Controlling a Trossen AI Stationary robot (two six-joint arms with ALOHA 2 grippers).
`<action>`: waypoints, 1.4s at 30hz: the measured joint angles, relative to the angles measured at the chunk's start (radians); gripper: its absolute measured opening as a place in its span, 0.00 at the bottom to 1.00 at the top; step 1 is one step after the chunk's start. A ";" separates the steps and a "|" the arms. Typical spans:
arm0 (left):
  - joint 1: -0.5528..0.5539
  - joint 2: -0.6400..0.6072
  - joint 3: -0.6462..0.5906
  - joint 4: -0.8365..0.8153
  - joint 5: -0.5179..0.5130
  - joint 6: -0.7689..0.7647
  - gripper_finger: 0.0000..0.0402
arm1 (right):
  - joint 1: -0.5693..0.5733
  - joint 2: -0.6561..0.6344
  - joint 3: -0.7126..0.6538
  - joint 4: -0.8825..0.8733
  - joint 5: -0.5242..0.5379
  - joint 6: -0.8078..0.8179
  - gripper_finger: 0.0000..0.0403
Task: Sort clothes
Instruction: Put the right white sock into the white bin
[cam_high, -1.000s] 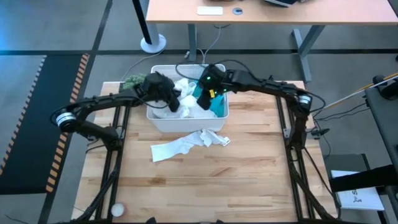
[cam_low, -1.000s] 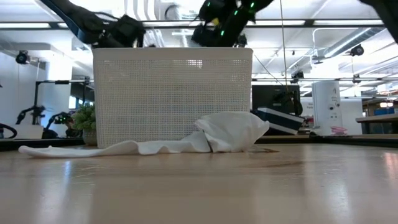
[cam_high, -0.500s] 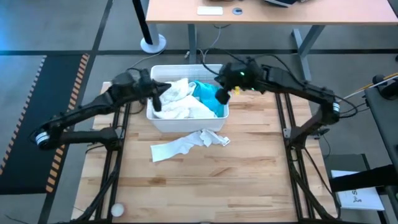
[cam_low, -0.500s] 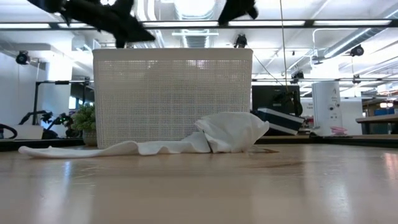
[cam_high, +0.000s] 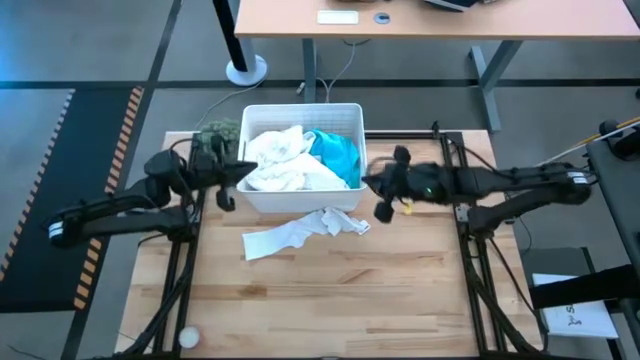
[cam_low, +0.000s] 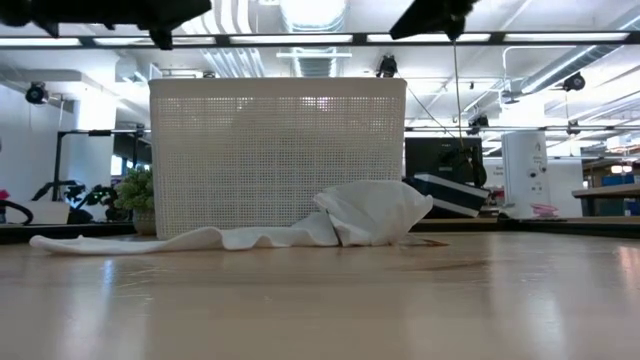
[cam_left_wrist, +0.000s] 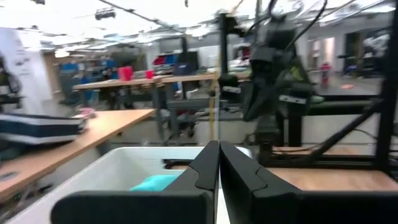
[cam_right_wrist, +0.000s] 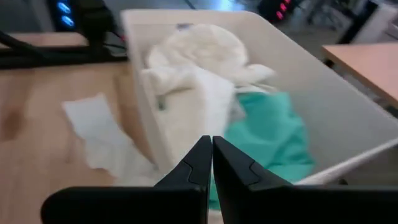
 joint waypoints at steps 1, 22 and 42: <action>-0.018 -0.012 -0.019 0.013 0.000 0.000 0.00 | 0.019 -0.019 -0.044 0.053 0.001 0.003 0.00; -0.285 0.089 -0.172 0.194 -0.011 0.024 0.00 | 0.296 0.190 -0.297 0.230 0.215 0.299 0.10; -0.284 0.163 -0.172 0.265 -0.061 0.028 0.00 | 0.202 0.526 -0.289 0.293 0.225 0.527 0.64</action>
